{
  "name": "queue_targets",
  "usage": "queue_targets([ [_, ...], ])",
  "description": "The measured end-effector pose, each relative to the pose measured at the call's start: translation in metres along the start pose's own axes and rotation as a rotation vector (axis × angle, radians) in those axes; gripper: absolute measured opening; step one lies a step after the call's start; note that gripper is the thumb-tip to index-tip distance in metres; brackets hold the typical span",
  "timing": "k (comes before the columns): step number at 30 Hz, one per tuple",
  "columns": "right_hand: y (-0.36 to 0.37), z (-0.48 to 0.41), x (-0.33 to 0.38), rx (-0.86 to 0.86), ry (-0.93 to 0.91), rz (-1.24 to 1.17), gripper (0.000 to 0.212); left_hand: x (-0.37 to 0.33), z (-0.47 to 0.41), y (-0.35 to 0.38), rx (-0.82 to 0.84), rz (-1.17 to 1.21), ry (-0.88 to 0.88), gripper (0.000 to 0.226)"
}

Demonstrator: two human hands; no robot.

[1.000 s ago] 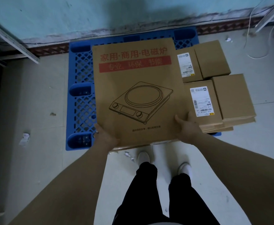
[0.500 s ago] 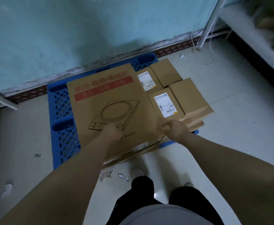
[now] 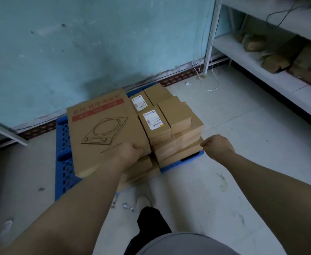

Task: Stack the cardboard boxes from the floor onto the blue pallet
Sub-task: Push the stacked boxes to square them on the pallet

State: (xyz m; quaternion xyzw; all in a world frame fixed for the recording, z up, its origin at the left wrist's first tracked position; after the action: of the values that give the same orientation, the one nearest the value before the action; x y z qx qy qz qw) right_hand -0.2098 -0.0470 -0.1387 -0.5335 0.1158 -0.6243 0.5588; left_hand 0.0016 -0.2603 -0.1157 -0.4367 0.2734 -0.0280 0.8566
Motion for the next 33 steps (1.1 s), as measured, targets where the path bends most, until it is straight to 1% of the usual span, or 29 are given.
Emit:
queue_targets([
  [2, -0.008, 0.015, -0.02, 0.013, -0.022, 0.004, 0.033, -0.005, 0.033, 0.019, -0.023, -0.008, -0.001, 0.012],
  [4, -0.015, 0.03, -0.033, 0.009, -0.044, 0.012, 0.031, -0.008, 0.062, 0.033, -0.041, 0.024, 0.012, 0.005],
  [6, -0.02, 0.043, -0.04, 0.029, -0.075, 0.038, 0.031, -0.008, 0.084, 0.042, -0.063, 0.006, 0.02, 0.019],
  [7, -0.022, 0.049, -0.042, 0.042, -0.093, 0.041, 0.031, -0.007, 0.093, 0.046, -0.068, -0.005, 0.017, 0.02],
  [10, -0.024, 0.065, -0.046, 0.052, -0.138, -0.029, 0.028, -0.007, 0.115, 0.051, -0.073, -0.014, 0.023, 0.001],
  [13, -0.025, 0.08, -0.055, 0.037, -0.175, -0.116, 0.025, -0.011, 0.127, 0.054, -0.05, -0.018, 0.045, 0.012],
  [15, -0.025, 0.092, -0.061, 0.012, -0.194, -0.13, 0.026, -0.014, 0.137, 0.057, -0.026, -0.018, 0.066, 0.007],
  [17, -0.025, 0.104, -0.068, -0.005, -0.194, -0.135, 0.027, -0.01, 0.149, 0.064, 0.017, 0.046, 0.074, 0.005],
  [20, -0.021, 0.12, -0.077, -0.001, -0.184, -0.102, 0.029, -0.003, 0.165, 0.077, 0.043, 0.121, 0.104, 0.016],
  [22, -0.022, 0.127, -0.083, 0.005, -0.169, -0.089, 0.029, 0.001, 0.168, 0.085, 0.046, 0.108, 0.1, 0.028],
  [23, -0.024, 0.128, -0.087, 0.011, -0.16, -0.083, 0.028, 0.002, 0.168, 0.088, 0.043, 0.09, 0.091, 0.03],
  [24, -0.026, 0.128, -0.091, 0.019, -0.155, -0.08, 0.028, 0.0, 0.168, 0.09, 0.036, 0.076, 0.075, 0.028],
  [26, -0.034, 0.121, -0.098, 0.038, -0.154, -0.084, 0.027, -0.008, 0.162, 0.094, 0.017, 0.12, 0.044, 0.019],
  [29, -0.058, 0.096, -0.106, 0.045, -0.171, -0.118, 0.027, -0.037, 0.146, 0.1, 0.009, 0.231, 0.001, 0.029],
  [30, -0.068, 0.086, -0.109, 0.045, -0.184, -0.133, 0.026, -0.05, 0.141, 0.104, 0.003, 0.23, -0.011, 0.028],
  [32, -0.087, 0.062, -0.122, 0.053, -0.212, -0.156, 0.023, -0.079, 0.126, 0.114, -0.004, 0.218, -0.034, 0.01],
  [33, -0.097, 0.048, -0.131, 0.059, -0.218, -0.163, 0.021, -0.092, 0.116, 0.121, -0.018, 0.228, -0.052, 0.019],
])
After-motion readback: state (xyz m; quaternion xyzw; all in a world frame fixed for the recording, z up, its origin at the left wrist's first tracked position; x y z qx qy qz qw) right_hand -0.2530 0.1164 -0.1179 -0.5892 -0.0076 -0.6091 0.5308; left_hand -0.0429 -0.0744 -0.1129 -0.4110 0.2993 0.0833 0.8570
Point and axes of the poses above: each hand's wrist, its own z-axis away from the middle knuckle, its own y-axis out of the palm, x = y × z, the point moved 3 cm from there along -z, towards the middle knuckle, and after that the axes turned 7 degrees about -z, right-handed, at the moved point
